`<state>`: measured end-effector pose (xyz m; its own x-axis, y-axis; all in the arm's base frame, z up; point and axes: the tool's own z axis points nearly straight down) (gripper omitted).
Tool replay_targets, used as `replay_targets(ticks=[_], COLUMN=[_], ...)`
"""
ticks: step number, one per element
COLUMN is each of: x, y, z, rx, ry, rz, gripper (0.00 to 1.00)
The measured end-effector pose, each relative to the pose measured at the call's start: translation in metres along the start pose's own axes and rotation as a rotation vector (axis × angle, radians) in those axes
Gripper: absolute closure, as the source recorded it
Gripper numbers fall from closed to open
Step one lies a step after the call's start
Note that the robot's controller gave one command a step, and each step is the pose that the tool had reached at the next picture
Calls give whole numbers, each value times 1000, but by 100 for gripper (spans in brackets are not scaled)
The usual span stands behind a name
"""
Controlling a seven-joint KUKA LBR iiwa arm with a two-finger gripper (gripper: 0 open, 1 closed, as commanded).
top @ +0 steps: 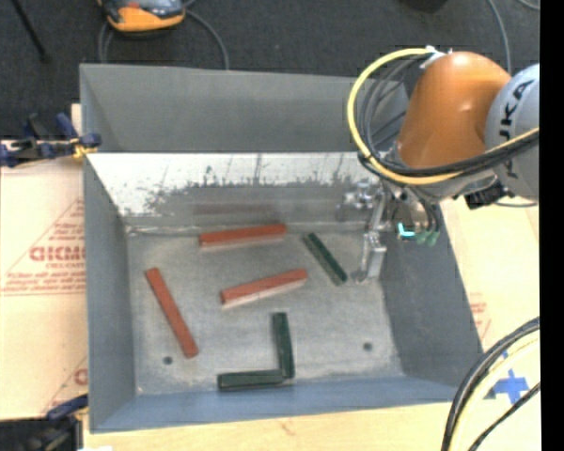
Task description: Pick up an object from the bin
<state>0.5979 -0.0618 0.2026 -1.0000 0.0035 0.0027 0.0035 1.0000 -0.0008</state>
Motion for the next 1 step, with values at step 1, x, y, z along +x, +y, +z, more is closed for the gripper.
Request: replay_targets(ticks=[1], x=[-2], y=[0], z=[-5], rx=[1], ry=[-8], rz=[-1], gripper=[0])
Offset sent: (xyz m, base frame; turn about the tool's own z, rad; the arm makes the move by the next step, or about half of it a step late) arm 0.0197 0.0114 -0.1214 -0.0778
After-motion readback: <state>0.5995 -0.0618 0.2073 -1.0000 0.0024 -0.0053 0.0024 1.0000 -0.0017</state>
